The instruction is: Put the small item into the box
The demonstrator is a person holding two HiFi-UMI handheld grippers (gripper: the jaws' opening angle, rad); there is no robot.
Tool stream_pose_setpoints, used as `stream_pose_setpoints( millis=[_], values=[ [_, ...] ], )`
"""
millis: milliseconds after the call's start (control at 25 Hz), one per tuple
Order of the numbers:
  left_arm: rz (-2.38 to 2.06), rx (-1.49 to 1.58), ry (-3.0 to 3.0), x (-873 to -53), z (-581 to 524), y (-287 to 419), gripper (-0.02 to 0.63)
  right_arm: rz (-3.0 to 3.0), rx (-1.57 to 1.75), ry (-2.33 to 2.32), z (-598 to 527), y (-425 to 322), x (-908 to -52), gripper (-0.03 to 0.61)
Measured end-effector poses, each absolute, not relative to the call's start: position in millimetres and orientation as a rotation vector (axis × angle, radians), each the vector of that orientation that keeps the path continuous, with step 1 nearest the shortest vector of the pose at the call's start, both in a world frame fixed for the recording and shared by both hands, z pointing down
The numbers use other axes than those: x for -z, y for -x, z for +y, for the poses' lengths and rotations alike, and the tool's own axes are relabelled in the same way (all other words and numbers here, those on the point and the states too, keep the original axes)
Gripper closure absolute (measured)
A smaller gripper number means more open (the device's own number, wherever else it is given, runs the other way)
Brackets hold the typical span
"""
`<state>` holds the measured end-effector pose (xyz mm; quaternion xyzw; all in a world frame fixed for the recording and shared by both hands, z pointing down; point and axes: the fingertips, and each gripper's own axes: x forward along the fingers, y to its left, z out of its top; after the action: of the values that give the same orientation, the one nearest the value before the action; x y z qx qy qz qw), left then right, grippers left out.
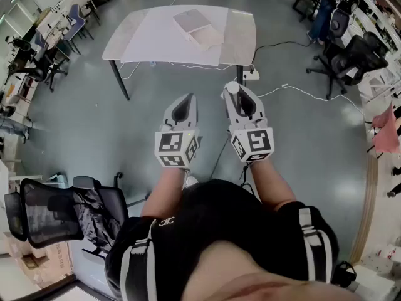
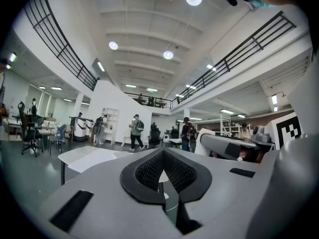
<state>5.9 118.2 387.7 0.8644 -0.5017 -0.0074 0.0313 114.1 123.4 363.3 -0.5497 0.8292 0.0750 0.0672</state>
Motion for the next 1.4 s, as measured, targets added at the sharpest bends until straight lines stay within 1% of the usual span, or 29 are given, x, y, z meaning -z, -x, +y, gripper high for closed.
stream_pose_setpoints(
  millis=[720, 1160, 1400],
  values=[
    [-1.491, 0.008, -2.683, -395, 96, 38, 0.601, 2.429, -0.177, 1.789, 106, -92, -376, 0.464],
    [-1.471, 0.016, -2.689, -403, 73, 112, 0.601, 2.356, -0.200, 1.885, 86, -49, -374, 0.464],
    [-1.460, 0.007, -2.691, -407, 63, 137, 0.601, 2.341, -0.185, 1.900, 76, -30, -375, 0.464]
  ],
)
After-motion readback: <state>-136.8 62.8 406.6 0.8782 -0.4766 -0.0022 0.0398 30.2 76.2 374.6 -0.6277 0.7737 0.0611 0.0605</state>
